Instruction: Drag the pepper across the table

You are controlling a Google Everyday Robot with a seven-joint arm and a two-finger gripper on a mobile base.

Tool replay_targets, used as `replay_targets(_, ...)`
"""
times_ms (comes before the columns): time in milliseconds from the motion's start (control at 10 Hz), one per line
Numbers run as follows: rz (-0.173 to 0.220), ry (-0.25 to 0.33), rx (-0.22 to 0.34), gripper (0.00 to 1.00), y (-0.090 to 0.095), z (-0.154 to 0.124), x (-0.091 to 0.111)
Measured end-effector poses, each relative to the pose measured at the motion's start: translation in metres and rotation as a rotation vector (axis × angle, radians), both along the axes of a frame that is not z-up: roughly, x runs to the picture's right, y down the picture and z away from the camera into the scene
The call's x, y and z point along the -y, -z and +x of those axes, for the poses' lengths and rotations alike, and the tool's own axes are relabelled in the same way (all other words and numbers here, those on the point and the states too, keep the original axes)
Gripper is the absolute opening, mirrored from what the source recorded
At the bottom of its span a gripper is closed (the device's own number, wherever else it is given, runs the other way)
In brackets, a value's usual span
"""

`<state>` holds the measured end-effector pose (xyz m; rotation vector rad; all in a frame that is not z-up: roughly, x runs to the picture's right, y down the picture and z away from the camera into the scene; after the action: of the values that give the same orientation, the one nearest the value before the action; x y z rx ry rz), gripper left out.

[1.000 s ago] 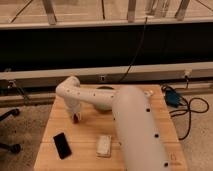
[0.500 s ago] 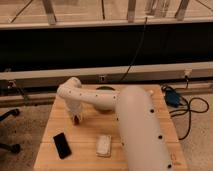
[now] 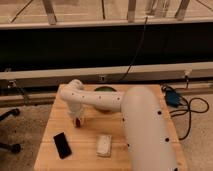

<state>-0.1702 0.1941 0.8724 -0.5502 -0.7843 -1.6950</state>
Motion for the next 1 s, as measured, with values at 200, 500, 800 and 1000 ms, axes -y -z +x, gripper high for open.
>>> replay_targets(200,0.000,0.002,0.002,0.00,0.0002,-0.0009,-0.0006)
replay_targets(500,0.002,0.002,0.003,0.00,0.0007,-0.0016,0.0002)
replay_targets(800,0.003,0.004,0.004,0.00,0.0007,-0.0020,-0.0001)
replay_targets(1000,-0.005,-0.001,0.015,0.00,0.0066,0.0011,-0.0081)
